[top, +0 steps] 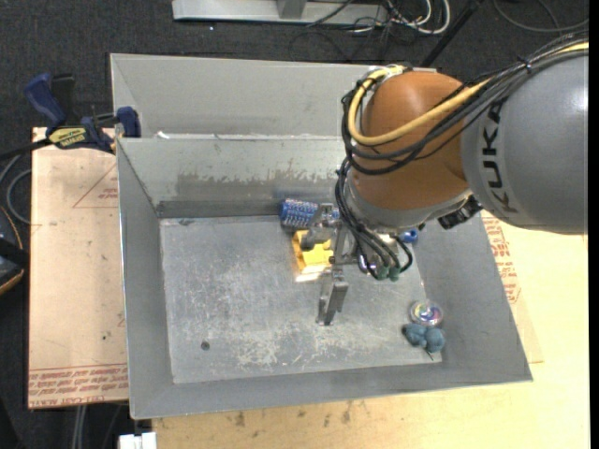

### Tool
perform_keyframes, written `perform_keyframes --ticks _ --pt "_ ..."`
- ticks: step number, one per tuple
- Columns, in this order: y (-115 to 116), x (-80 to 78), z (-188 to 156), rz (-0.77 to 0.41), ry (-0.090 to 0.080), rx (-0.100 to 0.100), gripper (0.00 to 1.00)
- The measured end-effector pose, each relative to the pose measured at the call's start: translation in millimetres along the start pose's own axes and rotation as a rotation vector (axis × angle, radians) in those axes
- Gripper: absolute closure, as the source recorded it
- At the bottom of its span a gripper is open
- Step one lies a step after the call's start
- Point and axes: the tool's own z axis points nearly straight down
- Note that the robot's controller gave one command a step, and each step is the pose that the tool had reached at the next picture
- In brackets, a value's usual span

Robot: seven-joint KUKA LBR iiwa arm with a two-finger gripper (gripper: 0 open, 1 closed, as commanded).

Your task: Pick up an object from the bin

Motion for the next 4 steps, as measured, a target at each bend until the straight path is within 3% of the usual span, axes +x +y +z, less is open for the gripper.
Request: perform_keyframes --ticks 1,2,3,4 --pt "-105 -118.1 114 -0.065 -0.006 0.002 0.0" --pt "-82 -126.0 158 -0.16 -0.016 0.001 0.0" --pt "-81 -126.4 155 -0.159 -0.017 -0.001 1.0" --pt "-86 -127.5 2 -0.185 -0.011 0.001 1.0"
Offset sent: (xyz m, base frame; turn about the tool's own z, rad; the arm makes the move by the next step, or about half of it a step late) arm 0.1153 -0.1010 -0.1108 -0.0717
